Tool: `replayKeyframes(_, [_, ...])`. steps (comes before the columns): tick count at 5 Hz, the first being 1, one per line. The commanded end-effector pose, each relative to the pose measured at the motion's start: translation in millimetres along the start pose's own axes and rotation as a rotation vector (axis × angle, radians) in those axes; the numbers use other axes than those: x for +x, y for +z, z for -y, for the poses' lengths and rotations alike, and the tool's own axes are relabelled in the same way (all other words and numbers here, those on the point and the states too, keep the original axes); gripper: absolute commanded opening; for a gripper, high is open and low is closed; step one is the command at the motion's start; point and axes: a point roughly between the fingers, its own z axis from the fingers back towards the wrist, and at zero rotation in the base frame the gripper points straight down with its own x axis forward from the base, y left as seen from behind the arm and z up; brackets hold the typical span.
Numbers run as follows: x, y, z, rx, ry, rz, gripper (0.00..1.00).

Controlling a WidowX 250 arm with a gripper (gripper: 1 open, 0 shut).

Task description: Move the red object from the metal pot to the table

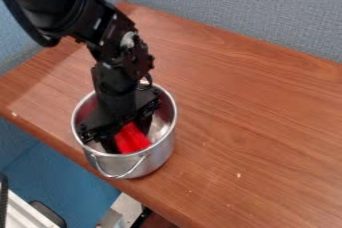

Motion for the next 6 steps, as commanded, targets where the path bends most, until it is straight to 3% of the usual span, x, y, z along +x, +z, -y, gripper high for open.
replayKeyframes(1, [-4.9,-0.2,-10,0.032,0.014,0.003,0.00])
replayKeyframes(2, [-10.2,0.7,-16,0.049,0.025,0.003,0.00])
replayKeyframes(4, [5.8,-2.9,-16,0.048,-0.047,0.010,0.00])
replayKeyframes(6, [8.7,-4.0,-18,0.064,-0.041,0.006,0.00])
